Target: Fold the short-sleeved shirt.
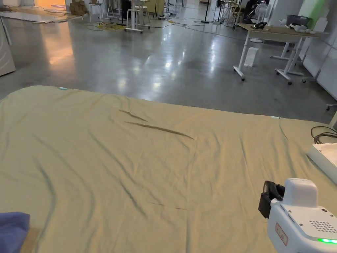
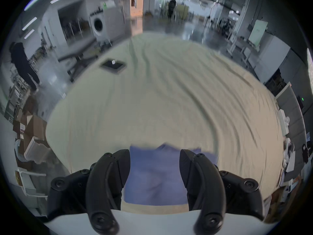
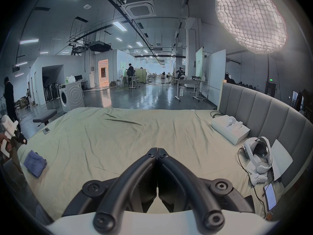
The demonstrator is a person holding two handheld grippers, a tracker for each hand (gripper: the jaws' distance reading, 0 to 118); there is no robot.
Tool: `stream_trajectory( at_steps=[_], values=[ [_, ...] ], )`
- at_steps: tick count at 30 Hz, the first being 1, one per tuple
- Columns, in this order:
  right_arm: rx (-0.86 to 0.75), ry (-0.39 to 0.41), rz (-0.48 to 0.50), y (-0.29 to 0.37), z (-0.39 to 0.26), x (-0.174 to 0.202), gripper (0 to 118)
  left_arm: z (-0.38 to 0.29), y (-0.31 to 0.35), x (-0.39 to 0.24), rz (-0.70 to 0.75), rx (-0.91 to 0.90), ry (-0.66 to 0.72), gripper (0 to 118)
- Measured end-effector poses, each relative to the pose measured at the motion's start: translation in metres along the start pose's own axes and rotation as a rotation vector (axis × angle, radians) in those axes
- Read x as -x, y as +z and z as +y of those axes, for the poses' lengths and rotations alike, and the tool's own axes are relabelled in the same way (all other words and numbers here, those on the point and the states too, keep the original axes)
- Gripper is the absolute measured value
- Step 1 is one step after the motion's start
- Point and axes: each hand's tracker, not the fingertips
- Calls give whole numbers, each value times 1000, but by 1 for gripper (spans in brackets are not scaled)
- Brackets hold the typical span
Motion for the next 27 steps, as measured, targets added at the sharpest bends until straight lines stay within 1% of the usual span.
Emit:
stream_trajectory(
  at_steps=[2,6,12,14,16,17,19,21,22,23,24,26,27],
  values=[
    [1,-7,5,0,0,-3,0,3,10,-19,-20,-75,-7,65],
    [-6,-17,1,1,0,-7,0,-19,30,-96,-76,-224,-99,65],
    [-18,-18,-14,0,3,-8,0,-58,34,-198,-342,-451,-182,65],
    [-22,-22,-15,0,4,-8,0,-72,34,-230,-363,-521,-187,65],
    [-27,-23,-18,-1,5,-6,0,-87,32,-263,-357,-520,-185,65],
    [-31,-17,-21,-2,5,-4,0,-94,32,-281,-375,-485,-195,65],
    [-41,-3,-29,-2,5,-1,0,-106,27,-306,-363,-500,-216,65],
    [-52,3,-30,-2,4,1,0,-123,33,-332,-351,-553,-236,64],
    [-56,3,-33,-2,4,2,0,-128,36,-338,-347,-579,-246,62],
    [-59,3,-33,-2,3,2,0,-138,44,-350,-324,-611,-252,57],
    [-63,1,-36,-2,3,2,0,-144,48,-358,-307,-640,-256,49],
    [-65,-5,-37,-2,2,2,0,-151,53,-370,-253,-675,-293,18],
    [-65,-12,-36,-2,1,2,0,-155,58,-378,-224,-683,-303,14]
  ],
)
